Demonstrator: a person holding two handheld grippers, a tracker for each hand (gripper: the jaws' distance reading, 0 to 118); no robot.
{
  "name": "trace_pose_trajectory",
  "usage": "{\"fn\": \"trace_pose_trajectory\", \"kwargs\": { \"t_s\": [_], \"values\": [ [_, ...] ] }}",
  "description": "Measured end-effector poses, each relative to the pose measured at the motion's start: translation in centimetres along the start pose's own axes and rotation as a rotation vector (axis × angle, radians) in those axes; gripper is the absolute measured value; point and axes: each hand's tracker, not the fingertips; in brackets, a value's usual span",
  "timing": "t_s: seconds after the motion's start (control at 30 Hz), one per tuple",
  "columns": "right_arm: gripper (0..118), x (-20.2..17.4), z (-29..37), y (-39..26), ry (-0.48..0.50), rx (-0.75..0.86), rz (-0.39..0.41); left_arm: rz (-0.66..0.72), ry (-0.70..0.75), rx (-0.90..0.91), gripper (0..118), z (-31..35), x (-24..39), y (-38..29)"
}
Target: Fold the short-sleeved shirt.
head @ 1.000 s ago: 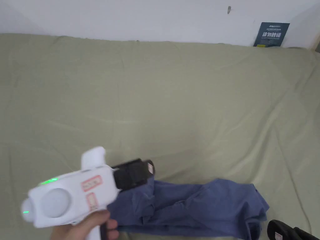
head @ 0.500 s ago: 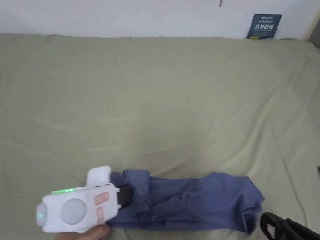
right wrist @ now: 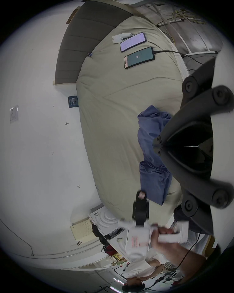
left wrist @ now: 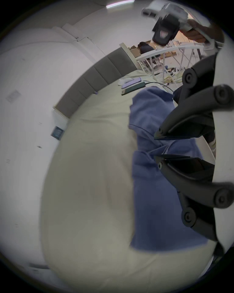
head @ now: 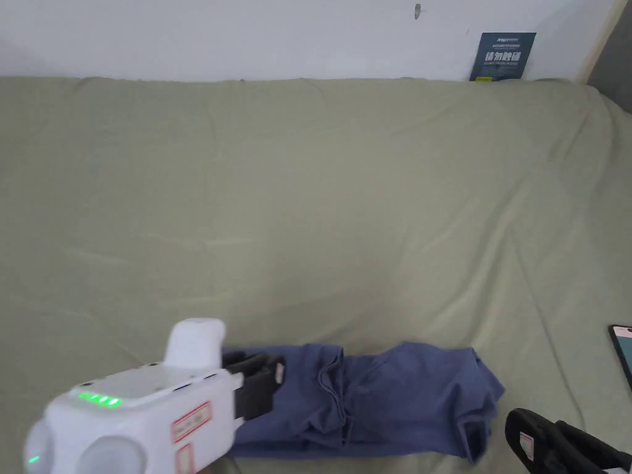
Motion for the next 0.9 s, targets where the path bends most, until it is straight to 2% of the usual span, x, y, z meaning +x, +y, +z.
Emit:
{"fn": "trace_pose_trajectory", "kwargs": {
  "t_s": [0.07,0.17,0.2,0.23,0.27,0.3,0.33,0.43,0.47,0.6,0.63,0.67,0.7,0.73,0.77,0.83,0.87,0.9],
  "values": [
    [0,-0.3,-0.6,-0.1,0.011,-0.007,0.005,0.006,0.054,0.011,21,1.8,-2.3,-1.0],
    [0,-0.9,-0.9,-0.1,0.041,-0.011,0.0,0.049,0.036,0.036,23,2.5,-4.5,-1.8],
    [0,-1.1,-0.9,0.0,0.061,-0.014,-0.003,0.074,-0.016,0.095,38,2.4,-3.8,-1.6],
    [0,-1.4,-0.7,0.0,0.068,-0.012,0.001,0.098,-0.089,0.145,73,2.3,-4.9,-1.8],
    [0,-1.7,-0.5,0.0,0.066,-0.006,0.008,0.131,-0.136,0.131,118,1.9,-6.2,-2.0],
    [0,-1.9,-0.3,0.0,0.069,-0.002,0.015,0.184,-0.124,0.084,118,2.1,-7.6,-2.8],
    [0,-2.0,-0.3,0.0,0.074,-0.003,0.018,0.233,-0.118,0.118,118,-0.1,-9.4,-2.8],
    [0,-1.9,-0.4,-0.1,0.071,-0.011,0.027,0.349,-0.146,-0.003,118,-4.0,-13.8,-4.2],
    [0,-1.9,-0.5,-0.1,0.071,-0.016,0.027,0.403,-0.175,-0.002,118,-2.0,-15.8,-3.6],
    [0,-1.9,-0.6,-0.1,0.07,-0.021,0.012,0.74,-0.404,-0.192,118,-7.9,-19.5,-6.7],
    [0,-2.0,-0.7,-0.1,0.071,-0.022,0.012,0.814,-0.494,-0.179,118,-8.5,-19.4,-7.8],
    [0,-2.1,-0.9,0.0,0.071,-0.026,0.015,0.818,-0.597,-0.015,118,-8.5,-18.9,-7.5],
    [0,-2.2,-0.9,0.0,0.071,-0.026,0.019,0.856,-0.676,-0.006,118,-9.4,-18.1,-6.9],
    [0,-2.3,-0.9,0.0,0.072,-0.025,0.02,0.889,-0.714,-0.073,118,-10.7,-17.2,-6.9],
    [0,-2.3,-0.9,0.0,0.075,-0.025,0.015,0.86,-0.663,-0.164,118,-11.5,-16.0,-7.2],
    [0,-2.2,-1.0,0.0,0.079,-0.026,0.005,0.738,-0.572,-0.154,113,-11.6,-14.9,-6.4],
    [0,-2.3,-1.0,0.0,0.076,-0.029,0.007,0.75,-0.45,-0.178,78,-11.1,-16.6,-7.3],
    [0,-2.4,-1.0,0.0,0.074,-0.03,0.012,0.753,-0.194,-0.233,14,-10.7,-17.7,-7.9]
  ]
}}
